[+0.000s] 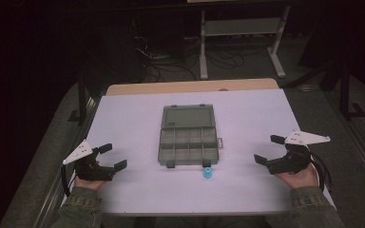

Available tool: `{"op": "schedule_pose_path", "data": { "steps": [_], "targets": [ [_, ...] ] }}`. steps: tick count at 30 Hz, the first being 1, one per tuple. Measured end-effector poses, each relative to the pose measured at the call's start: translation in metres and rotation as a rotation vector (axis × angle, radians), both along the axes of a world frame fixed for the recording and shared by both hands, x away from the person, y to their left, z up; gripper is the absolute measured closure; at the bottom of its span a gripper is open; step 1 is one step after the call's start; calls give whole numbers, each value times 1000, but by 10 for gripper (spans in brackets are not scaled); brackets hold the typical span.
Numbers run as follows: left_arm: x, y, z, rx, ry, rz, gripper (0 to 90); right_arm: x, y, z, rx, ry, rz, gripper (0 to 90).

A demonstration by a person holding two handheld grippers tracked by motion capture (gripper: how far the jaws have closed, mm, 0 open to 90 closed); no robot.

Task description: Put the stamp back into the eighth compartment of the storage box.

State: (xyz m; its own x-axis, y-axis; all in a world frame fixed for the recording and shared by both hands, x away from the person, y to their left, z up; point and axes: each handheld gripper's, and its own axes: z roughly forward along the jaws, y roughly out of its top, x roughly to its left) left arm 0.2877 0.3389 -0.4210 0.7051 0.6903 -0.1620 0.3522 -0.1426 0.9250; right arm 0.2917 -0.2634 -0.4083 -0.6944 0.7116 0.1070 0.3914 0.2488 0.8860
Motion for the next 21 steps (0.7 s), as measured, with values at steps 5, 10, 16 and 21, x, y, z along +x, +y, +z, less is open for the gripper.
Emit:
{"op": "schedule_pose_path", "data": {
  "steps": [5, 10, 16, 21],
  "targets": [
    [0, 0, 0, -2, -1, -5, 0, 0, 1, 0, 0, 3, 6, 0],
    [0, 0, 0, -1, -5, -8, 0, -2, 2, 1, -13, 7, 5, 0],
    [1, 0, 0, -1, -3, -7, 0, -5, 5, 3, -24, 11, 10, 0],
    [1, -1, 0, 0, 2, -4, 0, -5, 7, 4, -30, 17, 14, 0]
  ]
}}
